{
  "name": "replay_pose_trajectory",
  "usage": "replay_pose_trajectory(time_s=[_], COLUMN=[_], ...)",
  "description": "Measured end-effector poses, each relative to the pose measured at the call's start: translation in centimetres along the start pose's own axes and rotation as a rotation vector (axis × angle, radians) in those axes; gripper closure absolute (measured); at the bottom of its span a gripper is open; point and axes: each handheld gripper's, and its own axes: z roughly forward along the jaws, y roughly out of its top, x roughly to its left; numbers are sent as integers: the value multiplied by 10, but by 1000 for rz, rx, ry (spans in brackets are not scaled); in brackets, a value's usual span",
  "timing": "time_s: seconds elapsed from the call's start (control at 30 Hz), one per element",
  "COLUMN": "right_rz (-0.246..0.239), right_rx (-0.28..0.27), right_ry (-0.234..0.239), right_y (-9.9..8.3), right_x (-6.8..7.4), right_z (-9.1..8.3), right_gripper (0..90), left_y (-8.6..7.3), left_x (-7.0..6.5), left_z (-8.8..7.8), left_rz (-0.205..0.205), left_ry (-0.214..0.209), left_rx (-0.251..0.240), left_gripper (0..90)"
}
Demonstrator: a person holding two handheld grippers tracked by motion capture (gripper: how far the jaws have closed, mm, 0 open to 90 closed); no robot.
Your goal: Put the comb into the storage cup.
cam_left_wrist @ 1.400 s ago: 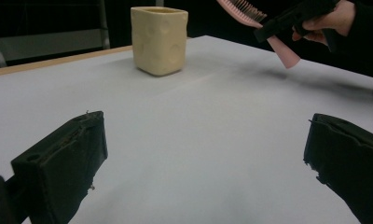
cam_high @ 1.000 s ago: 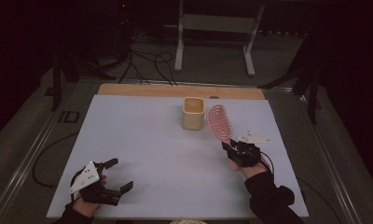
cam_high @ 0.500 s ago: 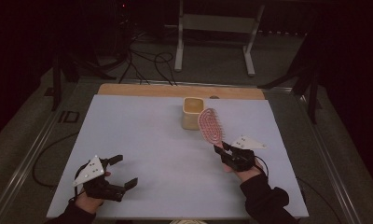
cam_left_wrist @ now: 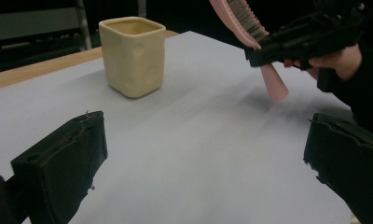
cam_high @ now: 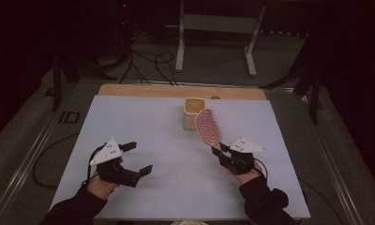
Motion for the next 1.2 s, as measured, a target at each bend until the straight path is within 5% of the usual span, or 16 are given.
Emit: replay_pose_trajectory(time_s=[0.37, 0.83, 1.2], right_rz=[-11, -10, -29], right_rx=[7, 10, 13], right_ry=[16, 22, 27], right_y=[1, 4, 5], right_x=[6, 9, 12], right_z=[3, 2, 3], right_gripper=[704, 704, 704], left_y=[43, 80, 101], left_x=[-4, -11, -16], left_z=[20, 46, 74], left_rz=[-10, -56, -39], left_ry=[-26, -57, -49], left_rx=[21, 27, 32], left_gripper=[1, 2, 2])
